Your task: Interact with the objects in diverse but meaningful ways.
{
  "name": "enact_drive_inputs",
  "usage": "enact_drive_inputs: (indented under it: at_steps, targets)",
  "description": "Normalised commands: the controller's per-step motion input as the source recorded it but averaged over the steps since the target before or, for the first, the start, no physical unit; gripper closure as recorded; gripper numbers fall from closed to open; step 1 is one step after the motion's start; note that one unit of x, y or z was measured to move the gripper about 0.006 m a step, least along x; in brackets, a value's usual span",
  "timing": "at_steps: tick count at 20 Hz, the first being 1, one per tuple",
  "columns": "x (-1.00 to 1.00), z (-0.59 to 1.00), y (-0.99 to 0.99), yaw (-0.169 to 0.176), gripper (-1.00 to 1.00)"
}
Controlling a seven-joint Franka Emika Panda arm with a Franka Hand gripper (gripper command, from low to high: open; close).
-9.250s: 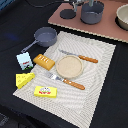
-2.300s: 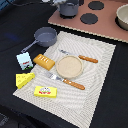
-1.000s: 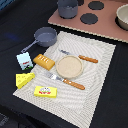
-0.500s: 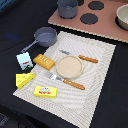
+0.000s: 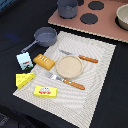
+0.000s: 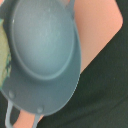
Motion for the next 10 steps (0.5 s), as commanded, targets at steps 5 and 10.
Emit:
enact_drive_inputs:
  at_steps: [5,10]
  targets:
    - [0.34,0.06,-0.67,0.000,-1.00]
    - [0.38,0.10,-0.72,0.000,-1.00]
